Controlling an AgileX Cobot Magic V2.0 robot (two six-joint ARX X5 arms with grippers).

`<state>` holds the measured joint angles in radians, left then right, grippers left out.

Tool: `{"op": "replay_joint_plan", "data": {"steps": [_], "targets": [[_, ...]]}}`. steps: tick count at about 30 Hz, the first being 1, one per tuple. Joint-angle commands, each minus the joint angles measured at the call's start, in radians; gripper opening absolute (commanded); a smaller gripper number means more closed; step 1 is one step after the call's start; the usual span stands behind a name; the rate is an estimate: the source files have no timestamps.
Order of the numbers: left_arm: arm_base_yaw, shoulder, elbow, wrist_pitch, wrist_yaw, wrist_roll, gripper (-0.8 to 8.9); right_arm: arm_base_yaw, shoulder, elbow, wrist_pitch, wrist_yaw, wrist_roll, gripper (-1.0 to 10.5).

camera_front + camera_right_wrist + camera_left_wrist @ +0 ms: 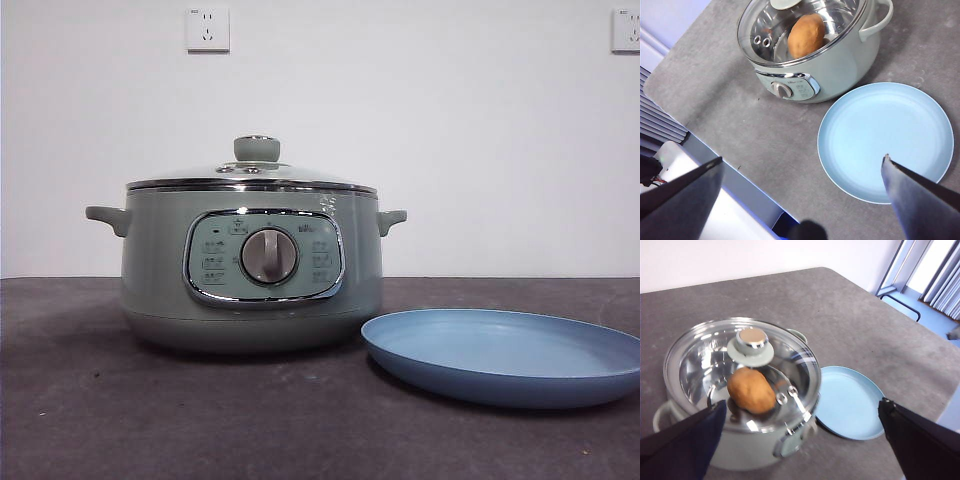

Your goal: Take the potato out from the steamer,put the potato on the plate,close the lid

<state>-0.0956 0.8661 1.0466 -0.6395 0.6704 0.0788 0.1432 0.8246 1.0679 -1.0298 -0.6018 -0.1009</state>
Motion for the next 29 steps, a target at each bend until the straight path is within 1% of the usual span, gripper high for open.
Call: {"op": "replay_joint_plan", "data": {"steps": [1, 5, 9, 14, 20, 29], "targets": [[-0.044, 0.079, 0.04, 0.041, -0.037, 0.005, 5.66, 0.002, 0.0, 0.003, 0.005, -0.001, 0.006, 6.0], [-0.117, 0.219, 0.117, 0.089, -0.085, 0.027, 5.66, 0.002, 0.0, 0.003, 0.005, -0.001, 0.006, 6.0], [-0.182, 0.36, 0.202, 0.117, -0.162, 0.061, 5.66, 0.002, 0.0, 0.003, 0.005, -0.001, 0.006, 6.0], [-0.238, 0.52, 0.297, 0.163, -0.235, 0.084, 5.66, 0.002, 0.0, 0.003, 0.005, -0.001, 0.006, 6.0], [-0.273, 0.681, 0.372, 0.2, -0.284, 0.109, 5.66, 0.002, 0.0, 0.003, 0.005, -0.001, 0.006, 6.0], [-0.278, 0.814, 0.375, 0.268, -0.307, 0.111, 5.66, 0.002, 0.0, 0.003, 0.005, 0.0, 0.006, 6.0]]}}
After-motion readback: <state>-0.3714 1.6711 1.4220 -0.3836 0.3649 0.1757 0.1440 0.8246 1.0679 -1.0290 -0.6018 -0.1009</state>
